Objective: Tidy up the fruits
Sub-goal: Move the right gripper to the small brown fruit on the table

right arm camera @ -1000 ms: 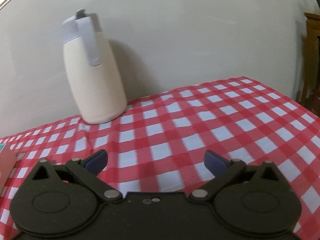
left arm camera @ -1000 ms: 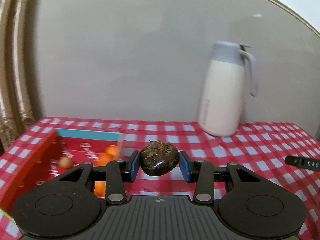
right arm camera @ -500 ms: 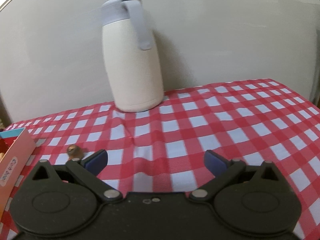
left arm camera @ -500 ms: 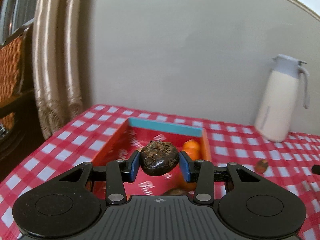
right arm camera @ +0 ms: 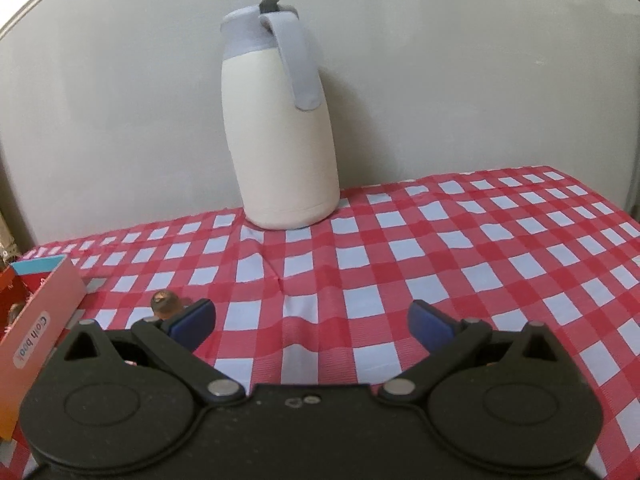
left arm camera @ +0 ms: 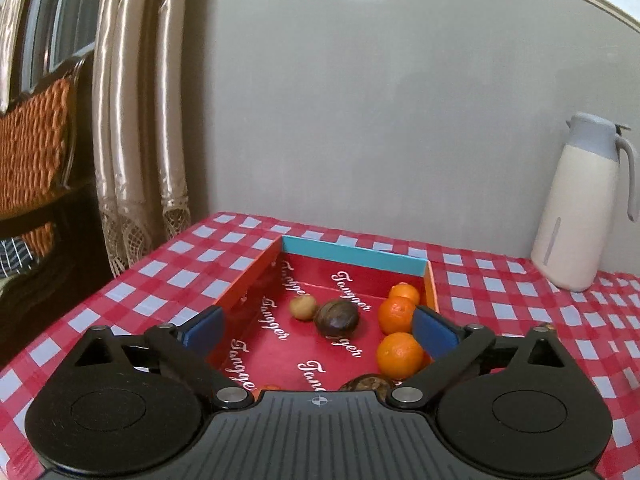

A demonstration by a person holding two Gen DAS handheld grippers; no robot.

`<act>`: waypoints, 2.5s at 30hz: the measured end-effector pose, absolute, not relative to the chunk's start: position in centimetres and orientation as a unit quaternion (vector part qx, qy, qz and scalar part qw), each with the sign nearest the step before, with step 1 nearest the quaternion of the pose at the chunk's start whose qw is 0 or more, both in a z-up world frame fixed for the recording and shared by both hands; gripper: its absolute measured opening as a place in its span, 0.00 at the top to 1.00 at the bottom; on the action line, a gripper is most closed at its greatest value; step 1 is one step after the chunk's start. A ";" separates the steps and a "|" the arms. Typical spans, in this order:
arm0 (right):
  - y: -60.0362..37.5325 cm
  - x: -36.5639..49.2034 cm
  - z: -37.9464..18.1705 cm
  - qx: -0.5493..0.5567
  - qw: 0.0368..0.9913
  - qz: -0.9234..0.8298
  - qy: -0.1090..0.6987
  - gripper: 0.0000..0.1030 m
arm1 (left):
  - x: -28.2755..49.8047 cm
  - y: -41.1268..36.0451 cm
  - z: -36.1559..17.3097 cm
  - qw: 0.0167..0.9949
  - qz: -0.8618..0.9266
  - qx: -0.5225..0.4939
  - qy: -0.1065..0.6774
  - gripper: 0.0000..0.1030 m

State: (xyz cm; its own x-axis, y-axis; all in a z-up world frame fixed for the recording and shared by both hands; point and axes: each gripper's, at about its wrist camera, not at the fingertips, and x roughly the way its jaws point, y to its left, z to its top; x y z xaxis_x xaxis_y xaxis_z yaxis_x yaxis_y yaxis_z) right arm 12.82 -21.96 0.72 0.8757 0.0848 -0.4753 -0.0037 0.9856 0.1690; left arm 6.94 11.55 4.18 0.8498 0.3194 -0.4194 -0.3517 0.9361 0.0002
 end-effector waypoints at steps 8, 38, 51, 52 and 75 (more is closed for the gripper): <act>-22.4 11.9 1.7 0.068 0.974 0.025 0.215 0.00 | 6.5 10.2 4.5 0.959 0.207 -0.035 0.190 0.00; -17.8 12.0 2.4 -0.003 0.973 0.099 0.210 0.01 | 5.3 14.3 4.0 0.946 0.201 -0.145 0.211 0.00; -15.3 13.7 1.3 -0.016 0.971 0.118 0.209 0.05 | 5.0 15.1 3.8 0.950 0.227 -0.099 0.193 0.00; -15.1 13.9 1.0 -0.018 0.971 0.116 0.210 0.05 | 4.9 15.3 3.8 0.949 0.229 -0.097 0.192 0.00; -10.3 19.4 -1.7 -0.025 0.951 0.146 0.271 0.41 | 4.2 22.7 2.9 0.929 0.302 -0.086 0.197 0.00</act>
State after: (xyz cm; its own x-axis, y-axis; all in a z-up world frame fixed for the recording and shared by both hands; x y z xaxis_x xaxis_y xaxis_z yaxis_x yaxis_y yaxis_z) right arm 19.40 -10.33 -1.70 0.8100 0.2643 -0.5235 -0.2918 0.9560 0.0312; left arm 4.20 22.69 2.93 0.7404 0.5266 -0.4179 -0.5944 0.8031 -0.0412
